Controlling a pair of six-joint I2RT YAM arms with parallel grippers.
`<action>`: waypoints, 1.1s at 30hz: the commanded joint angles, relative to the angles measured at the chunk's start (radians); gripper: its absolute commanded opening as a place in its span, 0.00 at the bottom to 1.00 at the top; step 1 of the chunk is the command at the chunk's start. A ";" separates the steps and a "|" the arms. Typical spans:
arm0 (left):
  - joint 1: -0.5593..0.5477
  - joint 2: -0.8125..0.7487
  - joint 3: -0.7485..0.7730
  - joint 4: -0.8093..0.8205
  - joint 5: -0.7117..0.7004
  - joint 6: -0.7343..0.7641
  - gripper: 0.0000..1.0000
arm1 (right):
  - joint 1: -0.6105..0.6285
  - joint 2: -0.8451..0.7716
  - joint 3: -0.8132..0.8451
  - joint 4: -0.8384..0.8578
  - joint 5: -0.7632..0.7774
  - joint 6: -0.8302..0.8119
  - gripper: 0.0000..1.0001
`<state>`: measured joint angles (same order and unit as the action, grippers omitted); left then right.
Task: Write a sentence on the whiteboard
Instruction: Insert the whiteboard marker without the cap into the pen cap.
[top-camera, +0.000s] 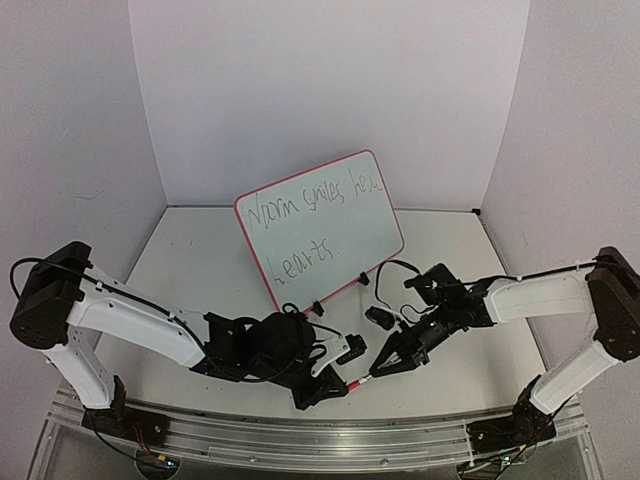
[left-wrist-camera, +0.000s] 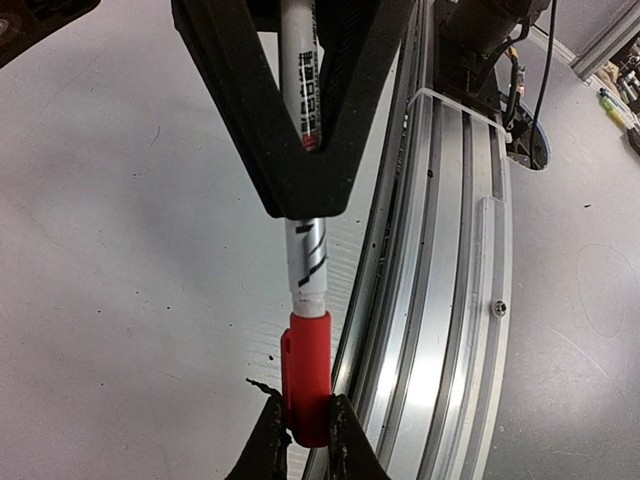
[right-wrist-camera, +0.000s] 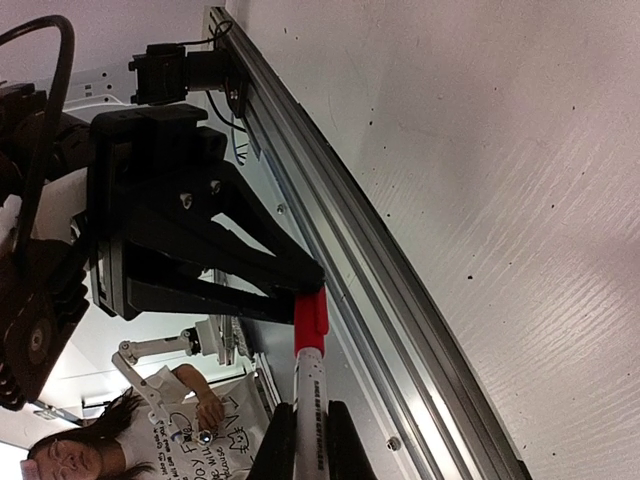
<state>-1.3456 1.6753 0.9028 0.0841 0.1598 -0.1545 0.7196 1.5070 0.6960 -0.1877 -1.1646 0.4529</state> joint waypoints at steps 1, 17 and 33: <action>0.002 0.006 0.082 0.101 -0.035 0.016 0.00 | 0.033 0.019 0.038 0.011 -0.001 0.004 0.00; 0.012 0.002 0.108 0.152 -0.061 0.016 0.00 | 0.059 0.043 0.042 0.016 0.006 0.003 0.00; 0.027 0.016 0.125 0.193 -0.037 0.022 0.00 | 0.070 0.032 0.035 0.089 0.007 0.045 0.00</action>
<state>-1.3392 1.7088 0.9405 0.0418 0.1562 -0.1490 0.7487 1.5414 0.7136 -0.1722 -1.1145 0.4706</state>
